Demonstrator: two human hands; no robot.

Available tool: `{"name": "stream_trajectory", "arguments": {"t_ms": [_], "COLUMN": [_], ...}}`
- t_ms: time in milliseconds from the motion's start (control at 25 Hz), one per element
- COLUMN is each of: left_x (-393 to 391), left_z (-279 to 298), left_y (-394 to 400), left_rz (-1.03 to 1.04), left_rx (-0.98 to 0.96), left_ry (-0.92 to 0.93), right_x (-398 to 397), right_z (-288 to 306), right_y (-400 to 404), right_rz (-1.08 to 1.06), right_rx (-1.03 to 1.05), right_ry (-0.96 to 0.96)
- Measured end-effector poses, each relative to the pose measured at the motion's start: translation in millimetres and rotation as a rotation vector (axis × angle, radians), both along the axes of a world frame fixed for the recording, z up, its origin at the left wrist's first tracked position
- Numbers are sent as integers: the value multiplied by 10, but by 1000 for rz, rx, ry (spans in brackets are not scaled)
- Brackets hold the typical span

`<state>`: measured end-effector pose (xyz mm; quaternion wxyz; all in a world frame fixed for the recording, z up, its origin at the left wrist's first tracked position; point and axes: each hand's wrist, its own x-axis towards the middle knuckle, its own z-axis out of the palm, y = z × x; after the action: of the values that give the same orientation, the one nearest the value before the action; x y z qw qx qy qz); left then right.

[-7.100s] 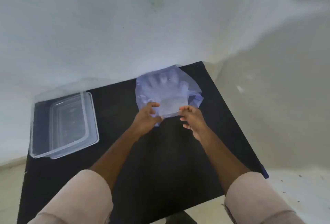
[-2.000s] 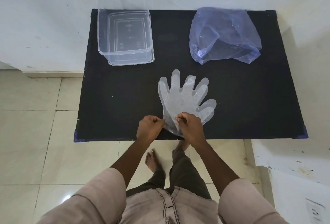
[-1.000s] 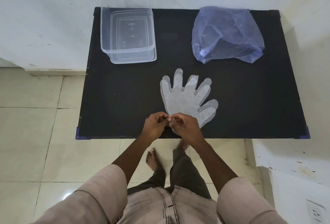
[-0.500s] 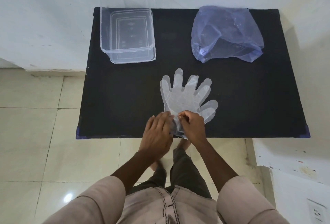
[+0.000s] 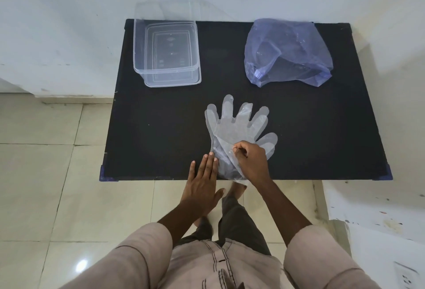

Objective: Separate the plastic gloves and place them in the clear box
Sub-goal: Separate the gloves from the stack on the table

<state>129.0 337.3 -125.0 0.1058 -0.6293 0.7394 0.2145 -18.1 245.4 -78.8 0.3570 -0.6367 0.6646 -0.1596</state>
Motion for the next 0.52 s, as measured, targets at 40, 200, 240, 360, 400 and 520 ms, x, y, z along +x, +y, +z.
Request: {"name": "stream_trajectory", "arguments": {"t_ms": [40, 200, 240, 360, 400, 520], "left_x": [3, -17, -17, -8, -5, 9], "left_z": [17, 127, 145, 166, 176, 200], "left_y": [-6, -41, -47, -54, -59, -84], "left_rz": [-10, -17, -23, -38, -37, -53], "left_rx": [7, 38, 51, 69, 75, 90], "left_ry": [-16, -40, -37, -34, -28, -34], "right_x": [-29, -235, -290, -423, -460, -571], "right_z": [76, 486, 610, 959, 1065, 1343], "right_y": [-48, -354, -443, -718, -802, -1018], "right_rz": [4, 44, 53, 46, 40, 37], "right_rx": [-29, -159, -187, -248, -267, -336], "right_ry": [1, 76, 107, 195, 228, 293]}}
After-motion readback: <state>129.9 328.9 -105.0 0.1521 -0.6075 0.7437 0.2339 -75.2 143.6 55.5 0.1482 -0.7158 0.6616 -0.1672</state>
